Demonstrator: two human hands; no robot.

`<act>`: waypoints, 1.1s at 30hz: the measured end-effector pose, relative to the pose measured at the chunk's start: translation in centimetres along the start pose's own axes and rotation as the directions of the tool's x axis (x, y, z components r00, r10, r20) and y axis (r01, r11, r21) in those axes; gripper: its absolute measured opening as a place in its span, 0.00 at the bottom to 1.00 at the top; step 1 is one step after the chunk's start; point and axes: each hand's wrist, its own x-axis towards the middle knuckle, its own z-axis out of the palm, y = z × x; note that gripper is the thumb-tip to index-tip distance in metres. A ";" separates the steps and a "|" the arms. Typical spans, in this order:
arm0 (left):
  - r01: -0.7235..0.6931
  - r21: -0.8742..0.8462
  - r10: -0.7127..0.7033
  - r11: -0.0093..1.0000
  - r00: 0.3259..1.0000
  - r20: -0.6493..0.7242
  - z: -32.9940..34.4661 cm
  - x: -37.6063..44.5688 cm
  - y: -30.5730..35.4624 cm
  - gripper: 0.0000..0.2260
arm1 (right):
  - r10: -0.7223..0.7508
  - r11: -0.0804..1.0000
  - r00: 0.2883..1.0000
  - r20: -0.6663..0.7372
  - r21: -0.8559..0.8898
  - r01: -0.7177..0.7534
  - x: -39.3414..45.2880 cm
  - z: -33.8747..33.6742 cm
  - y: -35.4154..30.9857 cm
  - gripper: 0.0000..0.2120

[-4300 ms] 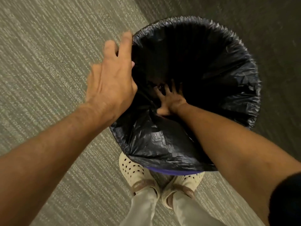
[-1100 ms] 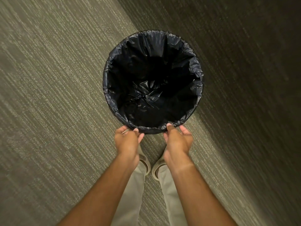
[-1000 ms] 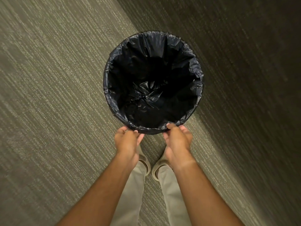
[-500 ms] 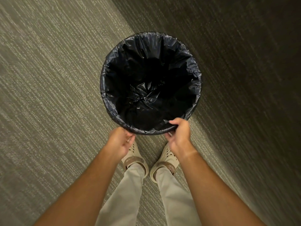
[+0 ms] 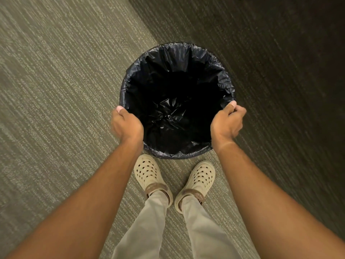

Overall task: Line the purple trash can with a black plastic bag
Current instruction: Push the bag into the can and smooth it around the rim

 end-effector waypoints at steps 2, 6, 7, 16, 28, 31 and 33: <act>-0.017 0.010 0.018 1.000 0.999 -0.045 0.6 0.3 -0.3 0.21 | 0.002 0.999 1.000 0.002 -0.041 -0.002 0.2 0.2 0.2 0.19; -0.101 0.069 0.106 0.992 0.992 -0.073 1.0 1.0 -1.2 0.24 | -0.023 0.997 0.999 0.024 -0.076 0.025 0.4 -0.1 0.3 0.24; -0.102 0.070 0.107 0.992 0.992 -0.067 0.9 1.1 -1.3 0.24 | -0.019 0.996 0.999 0.040 -0.085 0.023 0.4 -0.2 0.2 0.24; -0.524 0.428 0.551 0.736 0.832 0.071 -0.6 4.5 2.9 0.16 | -0.548 0.768 0.836 0.020 -0.384 0.513 2.9 0.3 -5.8 0.20; -0.644 0.499 0.589 0.580 0.755 0.289 2.2 6.6 4.5 0.15 | -0.503 0.579 0.750 0.430 -0.477 0.662 6.4 3.8 -9.0 0.28; -0.637 0.513 0.579 0.575 0.760 0.294 2.5 6.5 4.7 0.16 | -0.493 0.589 0.770 0.405 -0.496 0.638 6.4 4.0 -9.2 0.28; -0.648 0.481 0.576 0.591 0.756 0.311 2.2 6.5 4.7 0.16 | -0.483 0.597 0.773 0.411 -0.492 0.634 6.3 3.8 -9.2 0.27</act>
